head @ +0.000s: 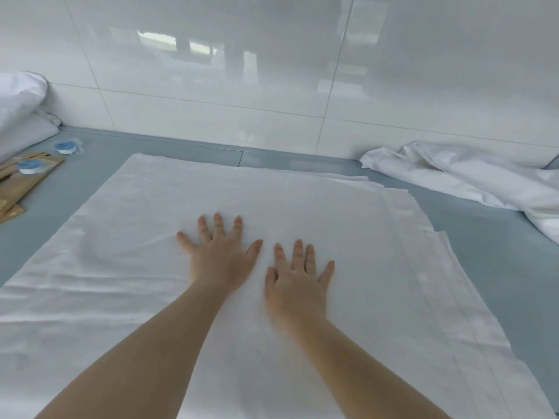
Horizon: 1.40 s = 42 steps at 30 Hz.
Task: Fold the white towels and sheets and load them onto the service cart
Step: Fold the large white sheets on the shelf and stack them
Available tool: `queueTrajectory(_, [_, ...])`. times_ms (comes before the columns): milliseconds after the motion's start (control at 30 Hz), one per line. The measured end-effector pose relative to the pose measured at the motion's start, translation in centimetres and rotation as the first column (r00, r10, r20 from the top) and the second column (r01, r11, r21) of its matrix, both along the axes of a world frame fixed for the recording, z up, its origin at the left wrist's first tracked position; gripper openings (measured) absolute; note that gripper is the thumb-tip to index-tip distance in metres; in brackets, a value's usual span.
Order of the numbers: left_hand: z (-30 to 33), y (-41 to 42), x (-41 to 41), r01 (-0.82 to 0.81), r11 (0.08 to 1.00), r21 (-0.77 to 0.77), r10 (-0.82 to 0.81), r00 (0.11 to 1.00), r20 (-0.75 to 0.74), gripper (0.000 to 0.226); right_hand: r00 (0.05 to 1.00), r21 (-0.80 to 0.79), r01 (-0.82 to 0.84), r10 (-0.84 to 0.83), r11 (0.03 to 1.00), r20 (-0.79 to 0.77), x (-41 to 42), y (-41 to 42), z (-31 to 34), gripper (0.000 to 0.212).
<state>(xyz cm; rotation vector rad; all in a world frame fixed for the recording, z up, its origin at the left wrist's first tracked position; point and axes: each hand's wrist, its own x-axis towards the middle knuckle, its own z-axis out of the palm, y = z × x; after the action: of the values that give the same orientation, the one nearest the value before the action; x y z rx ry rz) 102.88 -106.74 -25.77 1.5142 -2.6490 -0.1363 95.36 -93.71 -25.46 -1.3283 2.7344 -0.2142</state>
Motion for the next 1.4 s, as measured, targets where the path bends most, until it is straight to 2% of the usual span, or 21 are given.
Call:
queueTrajectory(133, [0.5, 0.6, 0.5, 0.100, 0.995, -0.004, -0.100, 0.995, -0.021, 0.058, 0.998, -0.042, 0.050, -0.051, 0.998, -0.036, 1.5, 0.0, -0.2, 0.055])
queueTrajectory(267, [0.4, 1.8, 3.1, 0.092, 0.995, 0.035, -0.094, 0.995, 0.043, 0.072, 0.999, -0.026, 0.043, -0.044, 0.999, -0.025, 1.3, 0.2, -0.1, 0.057])
queueTrajectory(400, [0.1, 2.1, 7.6, -0.025, 0.999, 0.044, 0.020, 0.995, 0.103, 0.085, 0.998, -0.015, 0.047, -0.048, 0.999, -0.031, 1.3, 0.3, 0.0, 0.061])
queueTrajectory(733, [1.3, 0.9, 19.8, -0.361, 0.927, 0.101, 0.348, 0.929, 0.127, 0.089, 0.999, 0.090, 0.032, -0.032, 0.995, -0.002, 1.3, 0.4, 0.9, 0.076])
queueTrajectory(1133, [1.0, -0.9, 19.6, -0.379, 0.921, 0.090, 0.369, 0.923, 0.111, 0.088, 0.999, 0.127, 0.032, -0.032, 0.991, 0.001, 1.0, -2.0, 0.8, 0.078])
queueTrajectory(1400, [1.2, -5.0, 18.4, -0.365, 0.926, 0.091, 0.358, 0.929, 0.092, 0.087, 1.000, 0.134, 0.027, -0.027, 0.991, -0.003, -0.2, -6.4, 0.9, 0.079])
